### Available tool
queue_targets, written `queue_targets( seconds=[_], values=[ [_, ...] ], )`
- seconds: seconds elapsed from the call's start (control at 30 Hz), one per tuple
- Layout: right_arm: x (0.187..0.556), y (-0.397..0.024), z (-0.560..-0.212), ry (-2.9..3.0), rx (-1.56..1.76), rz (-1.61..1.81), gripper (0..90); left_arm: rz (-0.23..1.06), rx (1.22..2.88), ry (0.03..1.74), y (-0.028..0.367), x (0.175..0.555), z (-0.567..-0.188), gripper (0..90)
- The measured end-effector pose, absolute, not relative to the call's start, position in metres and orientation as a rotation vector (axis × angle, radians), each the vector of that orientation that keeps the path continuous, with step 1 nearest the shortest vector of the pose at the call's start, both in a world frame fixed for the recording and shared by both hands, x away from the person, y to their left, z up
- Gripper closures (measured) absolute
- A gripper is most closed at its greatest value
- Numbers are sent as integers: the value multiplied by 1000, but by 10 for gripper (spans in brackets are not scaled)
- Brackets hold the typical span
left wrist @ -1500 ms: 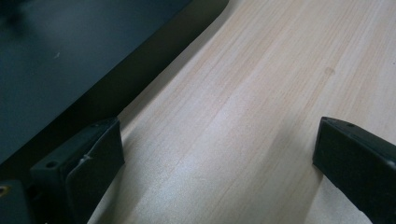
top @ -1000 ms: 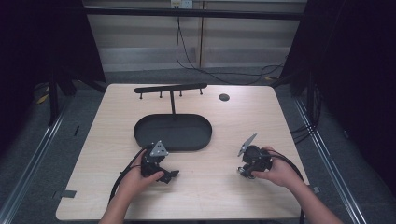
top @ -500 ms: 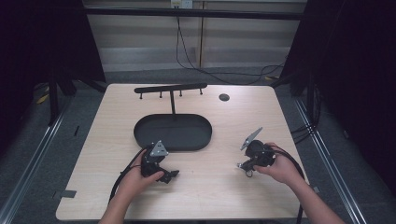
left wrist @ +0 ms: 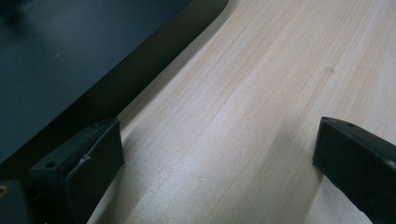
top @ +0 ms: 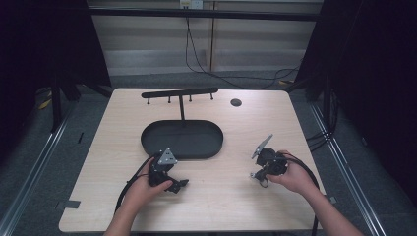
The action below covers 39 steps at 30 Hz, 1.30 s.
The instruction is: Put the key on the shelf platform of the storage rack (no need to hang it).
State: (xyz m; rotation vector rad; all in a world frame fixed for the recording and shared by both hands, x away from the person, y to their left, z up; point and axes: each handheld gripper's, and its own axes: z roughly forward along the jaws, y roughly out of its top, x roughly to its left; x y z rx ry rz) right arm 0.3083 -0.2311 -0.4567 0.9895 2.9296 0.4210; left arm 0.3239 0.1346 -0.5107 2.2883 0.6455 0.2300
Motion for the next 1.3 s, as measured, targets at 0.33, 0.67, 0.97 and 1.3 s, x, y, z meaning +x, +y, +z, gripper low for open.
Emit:
queue_targets(
  seconds=[0.33, 0.67, 0.97, 1.3],
  values=[
    [314, -216, -438, 2937, 942, 426, 864, 229, 2287, 644, 135, 324, -511, 13],
    [322, -198, -409, 2923, 888, 387, 864, 230, 2291, 643, 135, 324, -511, 13],
    [326, -178, -391, 2924, 837, 380, 864, 230, 2291, 643, 135, 324, -511, 13],
    [336, -159, -380, 2927, 806, 378, 864, 230, 2290, 643, 135, 324, -511, 13]
  ],
)
